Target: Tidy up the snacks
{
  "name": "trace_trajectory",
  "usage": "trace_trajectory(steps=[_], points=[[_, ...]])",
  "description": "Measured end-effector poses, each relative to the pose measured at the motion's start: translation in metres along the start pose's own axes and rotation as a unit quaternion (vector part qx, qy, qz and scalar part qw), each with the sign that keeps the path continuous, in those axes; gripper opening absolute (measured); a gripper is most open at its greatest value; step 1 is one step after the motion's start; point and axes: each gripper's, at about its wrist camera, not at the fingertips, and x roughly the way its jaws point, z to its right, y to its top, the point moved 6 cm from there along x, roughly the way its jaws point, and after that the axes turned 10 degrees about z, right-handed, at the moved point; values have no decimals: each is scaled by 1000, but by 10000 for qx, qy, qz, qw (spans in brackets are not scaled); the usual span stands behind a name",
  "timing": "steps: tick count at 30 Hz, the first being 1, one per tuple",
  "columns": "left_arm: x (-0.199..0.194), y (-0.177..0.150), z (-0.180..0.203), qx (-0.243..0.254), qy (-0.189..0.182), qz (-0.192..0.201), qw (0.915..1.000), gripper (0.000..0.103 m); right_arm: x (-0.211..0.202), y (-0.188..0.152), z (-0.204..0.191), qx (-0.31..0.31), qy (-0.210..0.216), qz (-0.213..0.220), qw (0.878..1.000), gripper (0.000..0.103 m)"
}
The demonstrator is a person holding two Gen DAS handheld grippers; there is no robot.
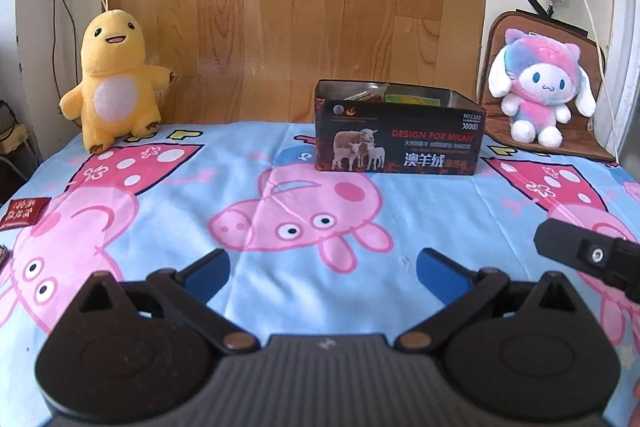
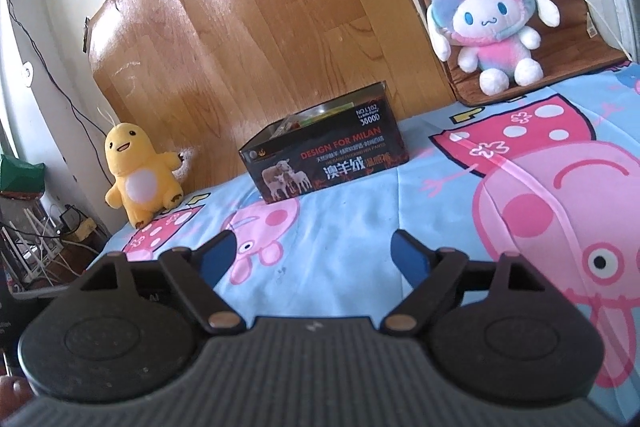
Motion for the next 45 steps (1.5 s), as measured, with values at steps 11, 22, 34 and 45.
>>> trace_trajectory(steps=[11, 22, 34, 45], points=[[-3, -3, 8, 41, -219, -80, 9997, 103, -3, 2, 1, -12, -60, 127, 9999, 91], [-10, -1, 18, 115, -460, 66, 9989, 103, -4, 0, 4, 2, -194, 224, 9996, 96], [-8, -4, 22, 169, -530, 2, 9985, 103, -4, 0, 8, 126, -197, 185, 9996, 96], [-10, -2, 21, 209, -386, 85, 9990, 103, -6, 0, 8, 142, -198, 191, 9995, 96]])
